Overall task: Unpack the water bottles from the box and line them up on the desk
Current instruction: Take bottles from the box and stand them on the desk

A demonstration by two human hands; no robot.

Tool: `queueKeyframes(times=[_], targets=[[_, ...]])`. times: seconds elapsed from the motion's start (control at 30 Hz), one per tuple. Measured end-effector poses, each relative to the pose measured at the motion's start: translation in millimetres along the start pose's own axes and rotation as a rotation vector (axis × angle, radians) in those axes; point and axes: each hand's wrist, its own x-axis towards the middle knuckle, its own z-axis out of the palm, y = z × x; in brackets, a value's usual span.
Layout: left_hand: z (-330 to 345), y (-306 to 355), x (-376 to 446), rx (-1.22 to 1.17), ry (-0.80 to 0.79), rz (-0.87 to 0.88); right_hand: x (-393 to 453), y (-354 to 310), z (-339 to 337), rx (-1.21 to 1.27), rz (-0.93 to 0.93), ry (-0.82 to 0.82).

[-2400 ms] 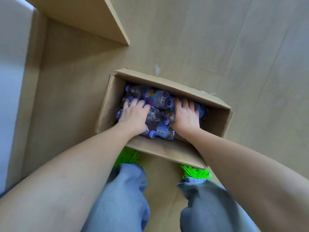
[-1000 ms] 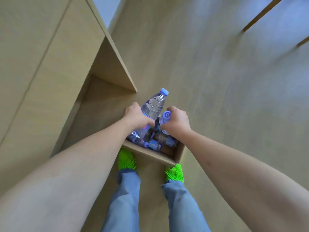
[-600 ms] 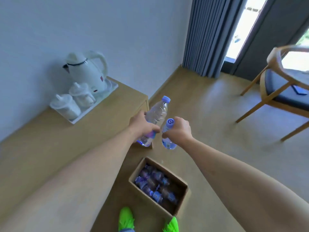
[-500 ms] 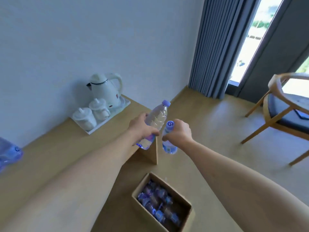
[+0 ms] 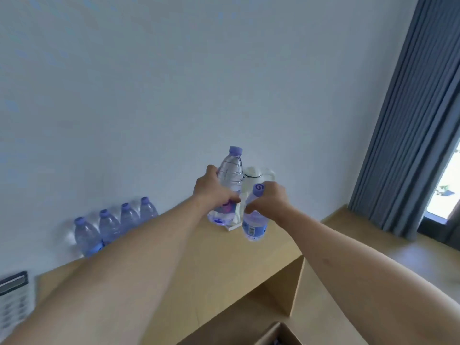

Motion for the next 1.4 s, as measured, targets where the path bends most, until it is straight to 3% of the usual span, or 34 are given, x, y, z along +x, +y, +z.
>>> queueKeyframes(times=[0.33, 0.6, 0.8, 1.1, 1.4], targets=[[-150.2, -165.5, -53.6, -0.009, 0.186, -0.196, -46.3, -116.0, 159.4, 0.005, -0.122, -0.205], [-204.4, -270.6, -80.6, 0.001, 0.309, -0.388, -58.4, -163.3, 270.5, -0.017, -0.165, -0.414], [-208.9, -336.6, -73.4, -0.015, 0.389, -0.515, -41.4, -175.2, 340.3, -0.064, -0.217, -0.493], [-176.9, -414.2, -18.1, 0.071, 0.361, -0.580, 13.4, -168.8, 434.2, -0.036, -0.179, -0.536], [-143.7, -454.8, 30.9, 0.045, 0.380, -0.593, 52.6, -171.9, 479.7, -0.029, -0.195, -0.521]])
